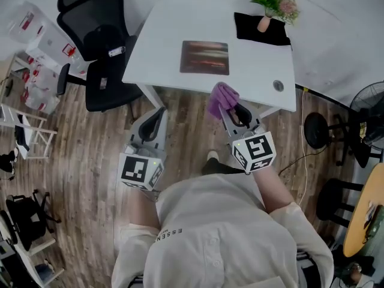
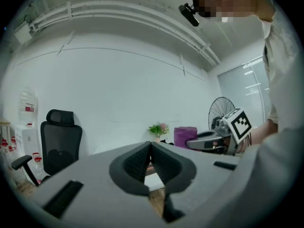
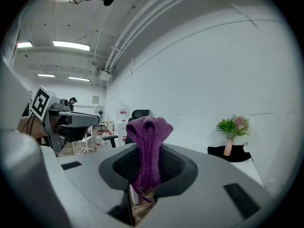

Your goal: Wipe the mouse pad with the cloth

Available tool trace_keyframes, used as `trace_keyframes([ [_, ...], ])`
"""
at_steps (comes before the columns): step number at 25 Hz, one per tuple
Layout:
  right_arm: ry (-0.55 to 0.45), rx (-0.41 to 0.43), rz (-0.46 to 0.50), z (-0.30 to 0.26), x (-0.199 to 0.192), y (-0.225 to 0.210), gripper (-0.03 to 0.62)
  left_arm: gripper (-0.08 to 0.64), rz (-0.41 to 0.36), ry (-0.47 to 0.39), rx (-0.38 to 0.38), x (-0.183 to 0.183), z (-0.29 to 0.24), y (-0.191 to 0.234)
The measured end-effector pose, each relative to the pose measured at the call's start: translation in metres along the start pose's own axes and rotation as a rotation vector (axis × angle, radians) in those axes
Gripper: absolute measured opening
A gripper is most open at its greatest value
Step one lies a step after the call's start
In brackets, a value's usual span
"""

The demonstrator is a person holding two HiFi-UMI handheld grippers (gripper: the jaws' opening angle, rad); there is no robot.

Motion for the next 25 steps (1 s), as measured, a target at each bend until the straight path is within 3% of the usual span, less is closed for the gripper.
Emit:
trace_keyframes([
  [7,0.051,0.041,-0.005,-0.051,-0.005,-0.091,0.092,0.003,0.02,0.024,0.069,0.005,-0.09,0.007],
  [14,0.09,0.054,-0.028,-0.102,-0.008,-0.124,0.092,0.003,0.036,0.059,0.085,0.001,-0.142,0.036],
  [25,0.21,0.04,-0.056,-0.231,-0.013,-0.137,0.092,0.002,0.038,0.073,-0.025,-0.004,-0.231,0.142],
])
Point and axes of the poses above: the fingertips, and each gripper's own axes: z backward along the fingers, y to its left, x out of its top, the point moved 7 cm from there along z, backward along the fingers, and after that the axes turned 8 degrees about -x, right-handed, at the moved point
